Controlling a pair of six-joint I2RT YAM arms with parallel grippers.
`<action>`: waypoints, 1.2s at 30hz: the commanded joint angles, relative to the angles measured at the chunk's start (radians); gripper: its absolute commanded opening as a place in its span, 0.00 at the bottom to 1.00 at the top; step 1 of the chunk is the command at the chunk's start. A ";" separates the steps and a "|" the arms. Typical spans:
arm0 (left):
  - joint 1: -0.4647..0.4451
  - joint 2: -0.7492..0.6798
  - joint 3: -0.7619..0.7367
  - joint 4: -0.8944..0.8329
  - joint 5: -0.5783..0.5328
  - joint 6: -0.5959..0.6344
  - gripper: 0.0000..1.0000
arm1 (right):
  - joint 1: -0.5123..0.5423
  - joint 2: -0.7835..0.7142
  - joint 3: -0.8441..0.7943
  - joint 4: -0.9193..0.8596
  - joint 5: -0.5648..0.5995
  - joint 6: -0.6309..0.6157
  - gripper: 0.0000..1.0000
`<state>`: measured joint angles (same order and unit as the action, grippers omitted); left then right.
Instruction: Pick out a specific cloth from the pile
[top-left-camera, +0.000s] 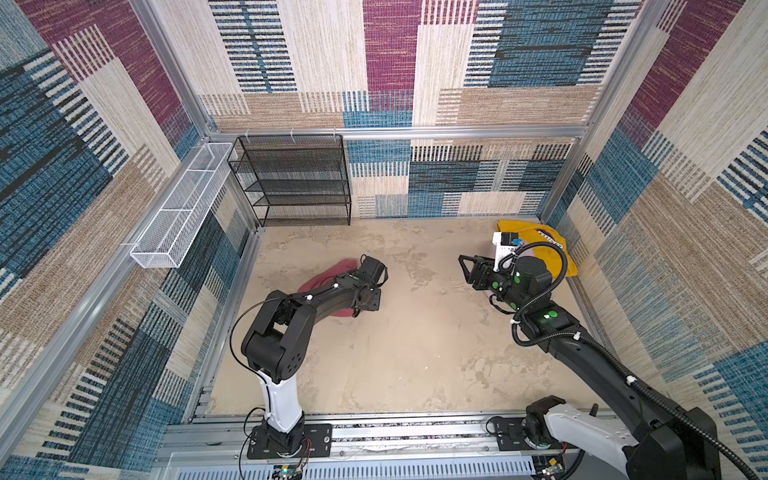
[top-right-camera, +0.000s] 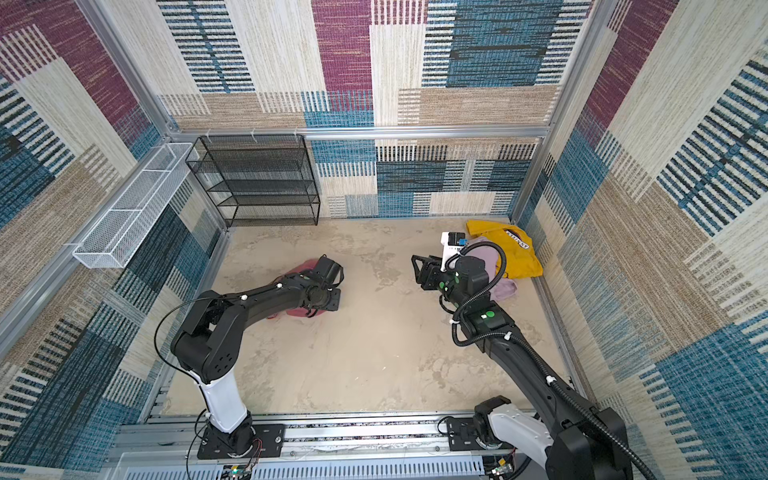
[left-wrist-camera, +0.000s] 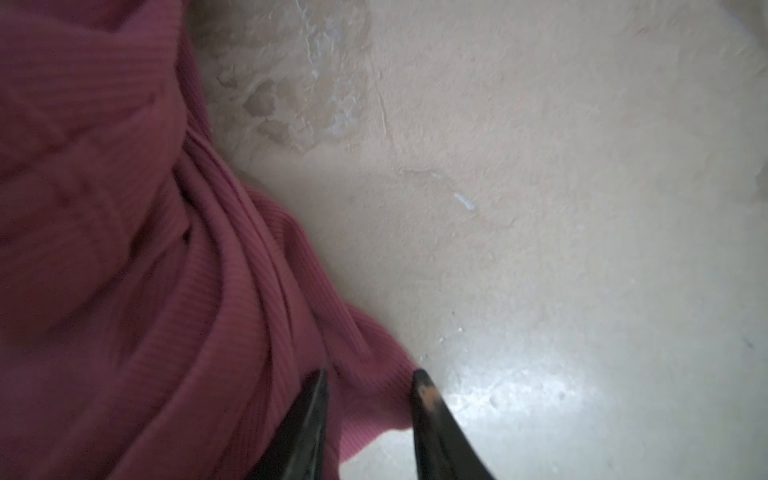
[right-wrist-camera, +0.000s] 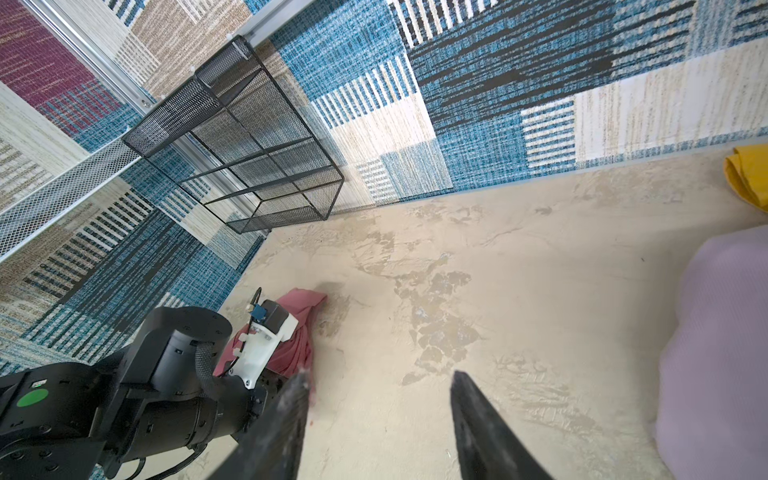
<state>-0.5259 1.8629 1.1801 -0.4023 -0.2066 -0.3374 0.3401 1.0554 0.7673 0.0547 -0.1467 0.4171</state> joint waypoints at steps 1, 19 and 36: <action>0.001 0.016 0.010 -0.018 0.002 0.020 0.38 | 0.001 -0.004 0.009 0.010 0.002 -0.003 0.57; 0.000 -0.052 0.017 -0.032 0.018 0.000 0.00 | 0.001 -0.022 0.010 0.002 0.016 -0.004 0.58; 0.289 -0.367 -0.085 0.004 0.100 -0.066 0.00 | 0.001 -0.025 0.015 0.003 0.006 0.001 0.58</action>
<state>-0.2890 1.5116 1.1259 -0.4248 -0.1703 -0.3656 0.3401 1.0340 0.7719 0.0460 -0.1455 0.4171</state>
